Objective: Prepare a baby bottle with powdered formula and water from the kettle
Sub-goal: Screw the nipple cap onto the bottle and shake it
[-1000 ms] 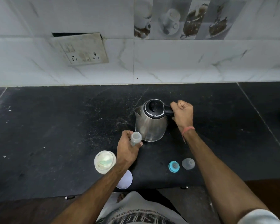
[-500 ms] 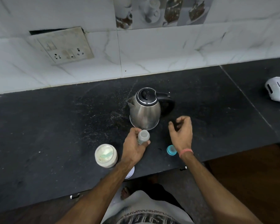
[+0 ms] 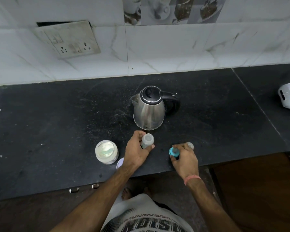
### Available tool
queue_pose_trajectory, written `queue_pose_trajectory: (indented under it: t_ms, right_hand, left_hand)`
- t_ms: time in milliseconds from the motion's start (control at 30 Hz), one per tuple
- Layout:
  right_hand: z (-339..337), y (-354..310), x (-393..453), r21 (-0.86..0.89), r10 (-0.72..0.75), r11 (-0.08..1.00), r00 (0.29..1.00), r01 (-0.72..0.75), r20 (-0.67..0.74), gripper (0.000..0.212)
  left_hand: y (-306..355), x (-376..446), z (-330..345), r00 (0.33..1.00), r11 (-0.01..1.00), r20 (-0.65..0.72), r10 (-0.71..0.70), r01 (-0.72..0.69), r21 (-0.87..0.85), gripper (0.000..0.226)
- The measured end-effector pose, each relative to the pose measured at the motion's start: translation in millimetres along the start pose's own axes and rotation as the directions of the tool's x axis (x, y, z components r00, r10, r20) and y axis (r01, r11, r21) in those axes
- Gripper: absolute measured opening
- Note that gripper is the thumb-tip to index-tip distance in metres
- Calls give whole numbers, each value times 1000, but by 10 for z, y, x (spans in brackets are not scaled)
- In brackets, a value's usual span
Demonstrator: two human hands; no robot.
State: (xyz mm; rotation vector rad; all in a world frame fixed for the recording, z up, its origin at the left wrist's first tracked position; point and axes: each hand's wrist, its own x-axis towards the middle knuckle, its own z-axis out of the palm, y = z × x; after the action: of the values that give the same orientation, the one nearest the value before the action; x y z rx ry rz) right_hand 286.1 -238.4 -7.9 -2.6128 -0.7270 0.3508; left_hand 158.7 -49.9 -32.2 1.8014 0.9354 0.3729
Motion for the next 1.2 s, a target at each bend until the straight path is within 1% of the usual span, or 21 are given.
queue_pose_trajectory:
  t_ms: [133, 200, 267, 333, 433, 533, 600, 767, 833, 900, 1000, 1200]
  right_hand:
    - [-1, 50, -2, -15, -30, 999, 1000, 30, 8, 57]
    - [3, 60, 0, -10, -62, 998, 998, 62, 12, 54]
    - [1, 48, -1, 18, -92, 996, 996, 92, -16, 49]
    - [-12, -6, -1, 91, -108, 989, 992, 114, -67, 43]
    - [-72, -164, 59, 236, -151, 956, 982, 173, -109, 44]
    - [-145, -362, 147, 444, -199, 865, 972, 236, -129, 45]
    - [-168, -480, 171, 510, -236, 815, 961, 275, -141, 44]
    - [-127, -664, 218, 487, -365, 791, 924, 371, -113, 44]
    - [-124, -737, 264, 466, -420, 797, 907, 383, -26, 49]
    - [-123, -803, 295, 416, -451, 825, 889, 383, 76, 61]
    - [-103, -842, 327, 356, -451, 852, 884, 385, 121, 69]
    - [-93, -766, 374, 271, -473, 863, 871, 427, 136, 58]
  left_hand:
    - [2, -30, 29, 1000, 999, -11, 21, -21, 26, 60]
    - [-10, -37, 36, 999, 998, -17, 43, -42, 45, 54]
    - [-10, -42, 34, 998, 997, -28, 50, -48, 62, 50]
    - [-14, -34, 29, 998, 997, -35, 50, -47, 61, 49]
    - [-32, -28, 35, 997, 995, -41, 63, -60, 76, 49]
    - [-66, -35, 62, 994, 994, -70, 82, -77, 72, 50]
    - [-67, -46, 68, 994, 996, -74, 76, -72, 51, 52]
    - [-65, -38, 63, 995, 997, -78, 68, -67, 26, 55]
    - [-76, -21, 70, 994, 998, -83, 64, -62, 26, 54]
    - [-92, -14, 80, 995, 998, -80, 62, -61, 20, 51]
    - [-124, -2, 93, 995, 999, -84, 49, -48, 12, 52]
    - [-118, -19, 109, 994, 998, -101, 44, -47, -31, 54]
